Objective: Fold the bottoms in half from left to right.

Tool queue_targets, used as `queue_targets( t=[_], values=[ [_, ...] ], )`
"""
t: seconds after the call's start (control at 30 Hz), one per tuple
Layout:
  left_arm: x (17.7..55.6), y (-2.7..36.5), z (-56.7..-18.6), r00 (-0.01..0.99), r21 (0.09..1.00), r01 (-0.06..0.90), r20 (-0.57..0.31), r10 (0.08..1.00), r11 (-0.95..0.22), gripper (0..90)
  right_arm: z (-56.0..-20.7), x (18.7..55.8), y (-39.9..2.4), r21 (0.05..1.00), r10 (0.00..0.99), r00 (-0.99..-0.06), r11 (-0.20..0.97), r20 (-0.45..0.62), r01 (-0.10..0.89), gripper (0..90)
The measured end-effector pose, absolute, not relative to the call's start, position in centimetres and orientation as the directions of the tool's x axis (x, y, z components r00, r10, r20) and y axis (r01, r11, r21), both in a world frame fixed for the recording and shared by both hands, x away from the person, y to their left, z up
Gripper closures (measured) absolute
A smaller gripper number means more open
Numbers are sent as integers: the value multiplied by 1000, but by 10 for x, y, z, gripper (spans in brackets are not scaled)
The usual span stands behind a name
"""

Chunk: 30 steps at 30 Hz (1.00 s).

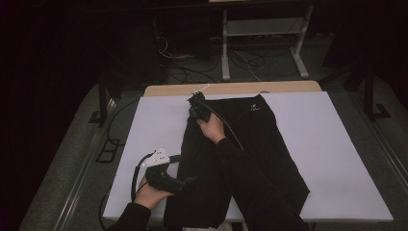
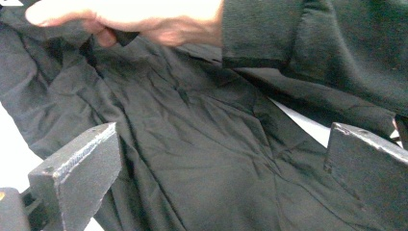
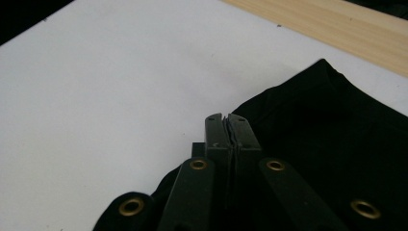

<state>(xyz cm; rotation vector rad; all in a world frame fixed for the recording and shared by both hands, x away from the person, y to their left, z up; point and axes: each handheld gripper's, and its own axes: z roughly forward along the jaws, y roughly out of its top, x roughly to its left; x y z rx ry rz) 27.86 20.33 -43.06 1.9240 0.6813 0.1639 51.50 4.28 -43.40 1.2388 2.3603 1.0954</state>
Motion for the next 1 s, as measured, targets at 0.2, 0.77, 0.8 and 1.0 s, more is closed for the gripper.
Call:
queue_targets(
  t=[0.2,0.77,0.8,1.0],
  values=[
    [278,203,-426,821,847,411,-183,541,-336,0,-434,511,38,743,789,-604,337,111,578,868],
    [262,223,-427,789,796,484,-217,575,-363,0,-435,505,28,767,795,-595,311,113,562,868],
    [261,223,-427,790,795,483,-216,573,-367,0,-434,504,28,767,796,-595,311,113,561,867],
    [256,226,-428,795,780,488,-214,567,-391,0,-433,504,28,772,797,-594,308,109,556,867]
  ],
)
